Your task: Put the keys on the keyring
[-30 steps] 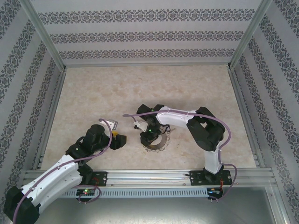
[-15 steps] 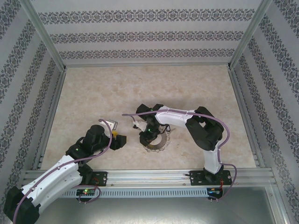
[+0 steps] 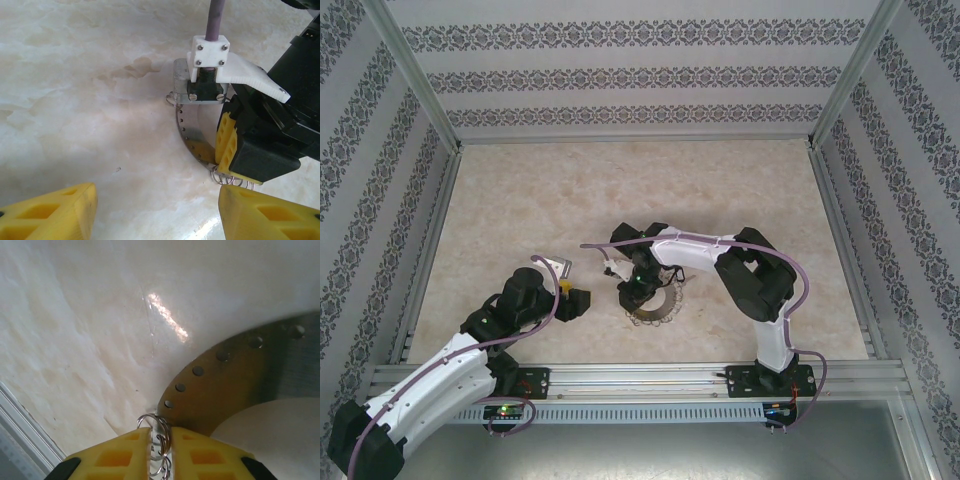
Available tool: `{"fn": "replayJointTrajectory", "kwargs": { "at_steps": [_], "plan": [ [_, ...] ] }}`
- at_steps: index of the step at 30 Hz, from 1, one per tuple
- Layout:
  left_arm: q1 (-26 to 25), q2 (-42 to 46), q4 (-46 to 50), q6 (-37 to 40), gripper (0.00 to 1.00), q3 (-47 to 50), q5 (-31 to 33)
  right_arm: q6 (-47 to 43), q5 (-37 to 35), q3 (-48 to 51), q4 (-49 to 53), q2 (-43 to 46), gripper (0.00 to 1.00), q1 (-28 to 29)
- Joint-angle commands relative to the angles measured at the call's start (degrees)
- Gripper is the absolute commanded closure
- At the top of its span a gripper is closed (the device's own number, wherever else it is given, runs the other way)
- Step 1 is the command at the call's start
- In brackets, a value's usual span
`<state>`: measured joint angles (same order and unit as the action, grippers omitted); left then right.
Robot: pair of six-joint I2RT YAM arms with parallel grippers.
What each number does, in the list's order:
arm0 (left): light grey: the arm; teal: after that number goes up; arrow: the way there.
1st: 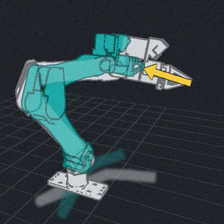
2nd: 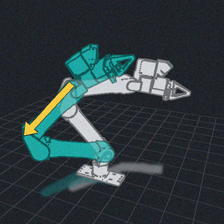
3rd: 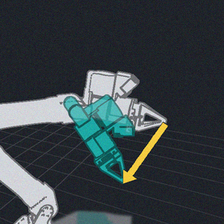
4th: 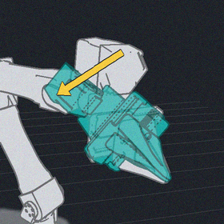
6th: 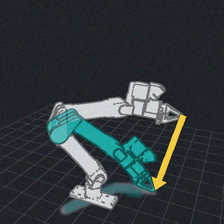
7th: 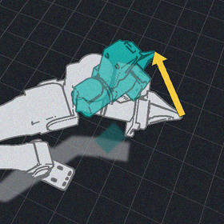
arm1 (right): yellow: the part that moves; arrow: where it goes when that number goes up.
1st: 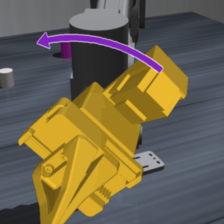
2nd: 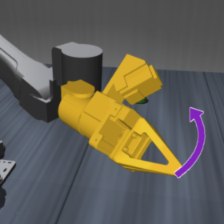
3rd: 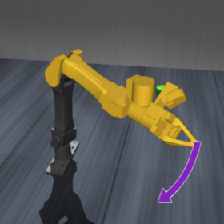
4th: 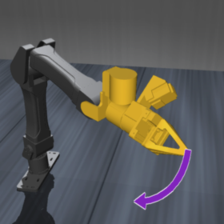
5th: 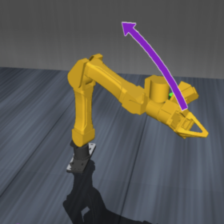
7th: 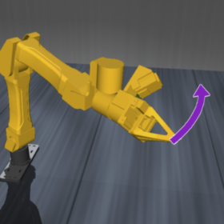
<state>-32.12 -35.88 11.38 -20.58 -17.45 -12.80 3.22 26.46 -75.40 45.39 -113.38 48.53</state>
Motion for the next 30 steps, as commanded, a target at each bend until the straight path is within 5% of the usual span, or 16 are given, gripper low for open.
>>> {"fn": "replayJointTrajectory", "kwargs": {
  "at_steps": [1,20,30],
  "plan": [
    [0.57,0.98,-1.38,1.11,0.34,0.84,0.38,0.70,0.55,-1.51,1.31,-1.05,0.84,0.47],
    [0.54,2.35,-0.75,0.99,0.34,1.02,1.09,1.78,-1.52,-1.13,1.32,-1.54,0.80,2.40],
    [0.55,2.74,-0.44,1.11,0.34,1.02,1.61,3.09,-4.47,-1.07,0.69,-1.25,0.90,3.50]
  ]
}}
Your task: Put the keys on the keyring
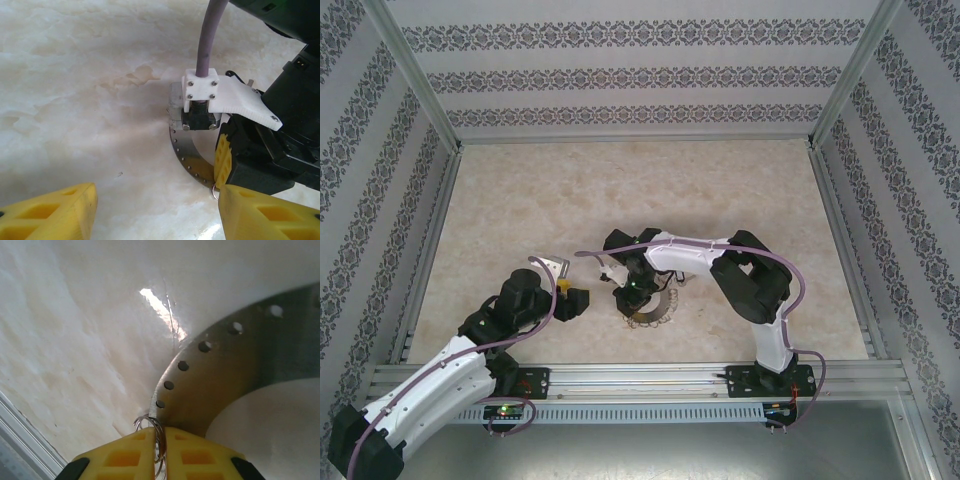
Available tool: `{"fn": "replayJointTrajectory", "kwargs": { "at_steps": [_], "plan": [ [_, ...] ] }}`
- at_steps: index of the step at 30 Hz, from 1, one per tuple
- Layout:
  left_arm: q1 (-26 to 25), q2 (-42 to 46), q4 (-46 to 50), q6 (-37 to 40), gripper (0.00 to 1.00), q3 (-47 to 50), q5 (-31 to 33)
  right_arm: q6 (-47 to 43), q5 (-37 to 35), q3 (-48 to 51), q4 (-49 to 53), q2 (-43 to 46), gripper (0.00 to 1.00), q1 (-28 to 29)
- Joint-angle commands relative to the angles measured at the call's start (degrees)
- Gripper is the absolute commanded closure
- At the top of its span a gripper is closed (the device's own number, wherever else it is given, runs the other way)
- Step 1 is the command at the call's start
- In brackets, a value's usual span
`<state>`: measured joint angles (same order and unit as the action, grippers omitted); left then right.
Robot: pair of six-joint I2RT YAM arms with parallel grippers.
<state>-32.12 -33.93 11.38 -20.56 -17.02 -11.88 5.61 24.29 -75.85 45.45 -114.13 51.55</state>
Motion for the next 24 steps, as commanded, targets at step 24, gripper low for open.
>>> {"fn": "replayJointTrajectory", "kwargs": {
  "at_steps": [24],
  "plan": [
    [0.57,4.75,-2.22,-0.38,0.34,-0.16,-3.48,5.80,-0.62,16.06,-22.81,22.60,1.00,-1.01]
  ]
}}
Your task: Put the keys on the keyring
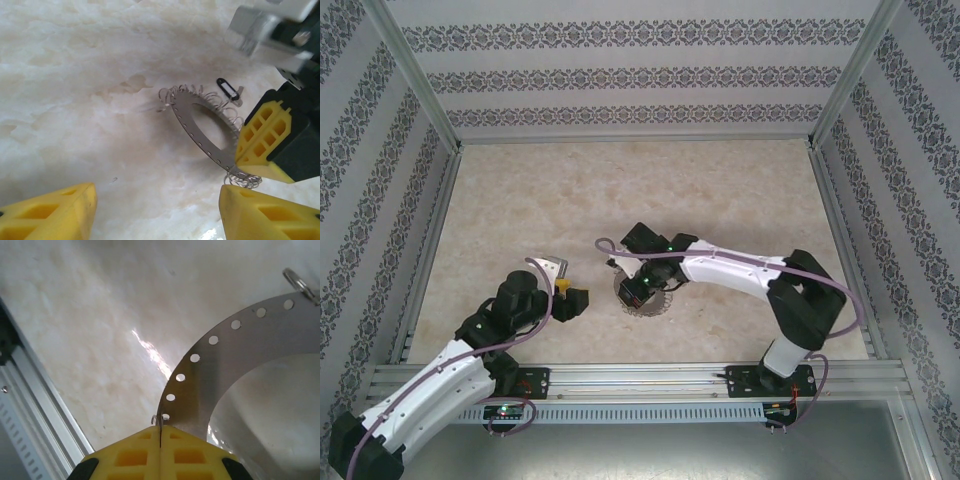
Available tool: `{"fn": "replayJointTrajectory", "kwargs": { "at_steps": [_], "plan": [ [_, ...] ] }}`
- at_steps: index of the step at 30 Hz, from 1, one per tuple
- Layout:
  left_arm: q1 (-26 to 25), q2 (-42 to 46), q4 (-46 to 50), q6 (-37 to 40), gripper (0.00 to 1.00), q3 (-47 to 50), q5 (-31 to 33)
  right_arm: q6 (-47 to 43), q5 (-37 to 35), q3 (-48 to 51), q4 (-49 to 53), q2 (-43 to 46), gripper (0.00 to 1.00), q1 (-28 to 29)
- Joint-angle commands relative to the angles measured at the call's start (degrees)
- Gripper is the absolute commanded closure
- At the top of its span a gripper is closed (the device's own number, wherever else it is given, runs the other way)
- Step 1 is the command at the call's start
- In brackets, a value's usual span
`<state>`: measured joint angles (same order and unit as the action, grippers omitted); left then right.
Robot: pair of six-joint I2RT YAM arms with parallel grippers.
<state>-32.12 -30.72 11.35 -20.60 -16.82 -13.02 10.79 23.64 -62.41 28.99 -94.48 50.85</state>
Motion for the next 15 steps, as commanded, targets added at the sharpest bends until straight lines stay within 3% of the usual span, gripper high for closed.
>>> {"fn": "replayJointTrajectory", "kwargs": {
  "at_steps": [1,10,15],
  "plan": [
    [0.50,2.24,-2.70,-0.50,0.34,-0.32,-2.99,0.89,-0.45,3.76,-8.01,4.00,1.00,-0.42],
    [0.56,2.87,-6.21,-2.59,0.40,-1.93,-5.65,-3.98,-4.33,12.93,-19.27,15.63,1.00,0.55],
    [0.55,-1.40,-8.41,-7.97,0.30,-2.60,-7.30,-8.08,-4.70,19.25,-27.95,22.10,1.00,0.87]
  ]
}}
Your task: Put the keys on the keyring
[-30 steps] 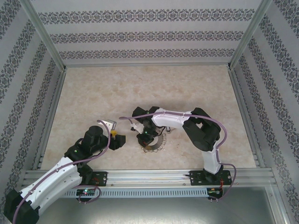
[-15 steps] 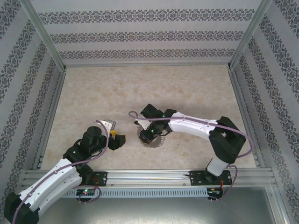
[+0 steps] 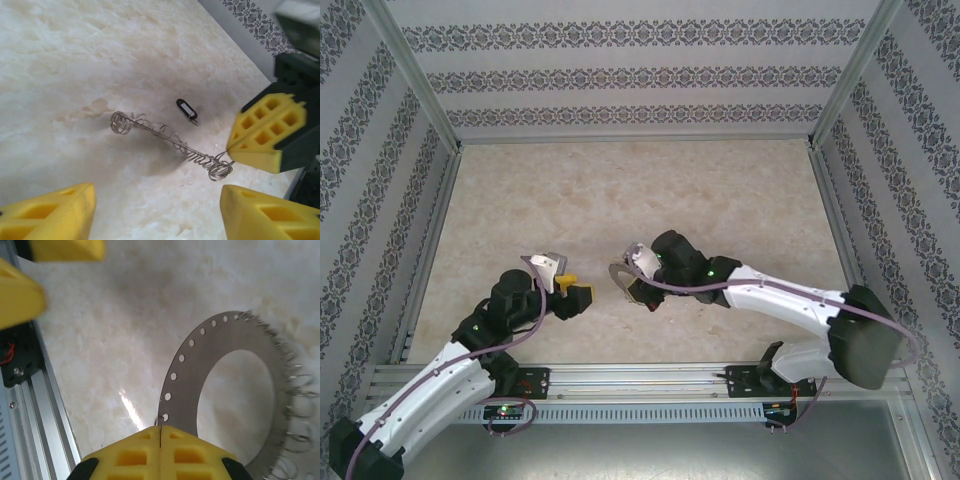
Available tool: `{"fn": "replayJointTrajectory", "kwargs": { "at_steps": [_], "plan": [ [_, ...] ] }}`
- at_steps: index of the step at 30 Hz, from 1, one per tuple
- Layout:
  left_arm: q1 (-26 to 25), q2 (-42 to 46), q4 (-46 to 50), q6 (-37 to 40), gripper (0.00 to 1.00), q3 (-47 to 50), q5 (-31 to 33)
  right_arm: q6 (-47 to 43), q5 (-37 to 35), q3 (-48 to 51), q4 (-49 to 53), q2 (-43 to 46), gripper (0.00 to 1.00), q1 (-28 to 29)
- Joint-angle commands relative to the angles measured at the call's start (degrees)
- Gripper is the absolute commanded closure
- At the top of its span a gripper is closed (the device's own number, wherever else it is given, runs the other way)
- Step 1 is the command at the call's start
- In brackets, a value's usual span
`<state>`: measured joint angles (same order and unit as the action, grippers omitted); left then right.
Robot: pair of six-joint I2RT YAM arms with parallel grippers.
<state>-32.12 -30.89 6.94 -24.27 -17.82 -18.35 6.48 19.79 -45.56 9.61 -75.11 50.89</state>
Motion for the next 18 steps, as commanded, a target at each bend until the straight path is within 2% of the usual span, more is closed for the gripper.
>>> {"fn": "replayJointTrajectory", "kwargs": {
  "at_steps": [1,7,10,18],
  "plan": [
    [0.57,-2.16,-4.68,-5.80,0.28,-1.78,-2.74,-4.42,-0.81,3.55,-10.56,3.63,1.00,0.94],
    [0.58,-6.31,-9.76,-15.32,0.22,-2.83,-5.88,-8.24,-0.79,8.36,-20.25,4.97,1.00,1.70],
    [0.60,-7.25,-10.77,-19.00,0.20,-3.41,-4.84,-10.52,-1.07,10.58,-24.87,4.98,1.00,2.70],
    [0.65,-11.50,-2.14,-24.47,0.19,-6.86,-0.74,-13.29,-5.62,16.78,-38.98,2.82,1.00,5.59]
  ]
}}
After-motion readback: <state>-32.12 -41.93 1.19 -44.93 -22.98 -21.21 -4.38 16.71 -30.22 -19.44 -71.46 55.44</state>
